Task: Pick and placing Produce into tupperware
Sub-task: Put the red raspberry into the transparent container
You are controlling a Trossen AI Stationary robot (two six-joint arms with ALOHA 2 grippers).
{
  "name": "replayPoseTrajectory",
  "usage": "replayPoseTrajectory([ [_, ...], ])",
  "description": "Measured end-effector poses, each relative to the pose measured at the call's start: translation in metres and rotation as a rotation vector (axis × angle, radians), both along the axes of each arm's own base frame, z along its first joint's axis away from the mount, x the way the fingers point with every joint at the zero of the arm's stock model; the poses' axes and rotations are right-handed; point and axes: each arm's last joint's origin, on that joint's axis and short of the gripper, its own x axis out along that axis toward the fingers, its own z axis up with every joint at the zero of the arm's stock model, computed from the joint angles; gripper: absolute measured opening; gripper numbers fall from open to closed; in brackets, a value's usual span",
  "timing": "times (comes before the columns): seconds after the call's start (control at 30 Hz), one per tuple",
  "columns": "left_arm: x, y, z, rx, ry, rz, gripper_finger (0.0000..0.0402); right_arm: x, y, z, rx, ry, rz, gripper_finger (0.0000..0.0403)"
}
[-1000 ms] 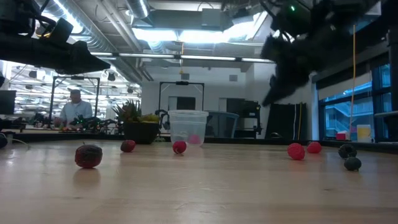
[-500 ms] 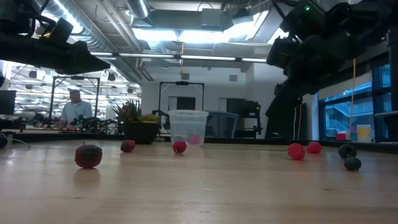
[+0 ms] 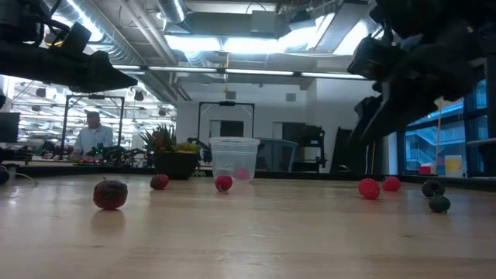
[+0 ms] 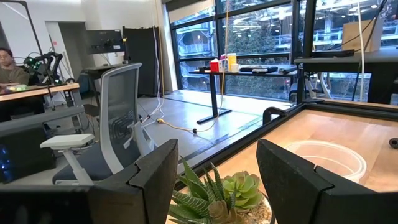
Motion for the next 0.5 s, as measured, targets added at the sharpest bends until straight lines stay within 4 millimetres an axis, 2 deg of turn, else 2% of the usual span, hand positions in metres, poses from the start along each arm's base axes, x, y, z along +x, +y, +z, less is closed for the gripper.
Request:
replayPoseTrajectory([
  [0.5,0.0,0.0,0.0,0.0,0.0,0.0,0.0212,0.013,0.012,-0.049,-0.01,0.146,-0.002,0.0273],
])
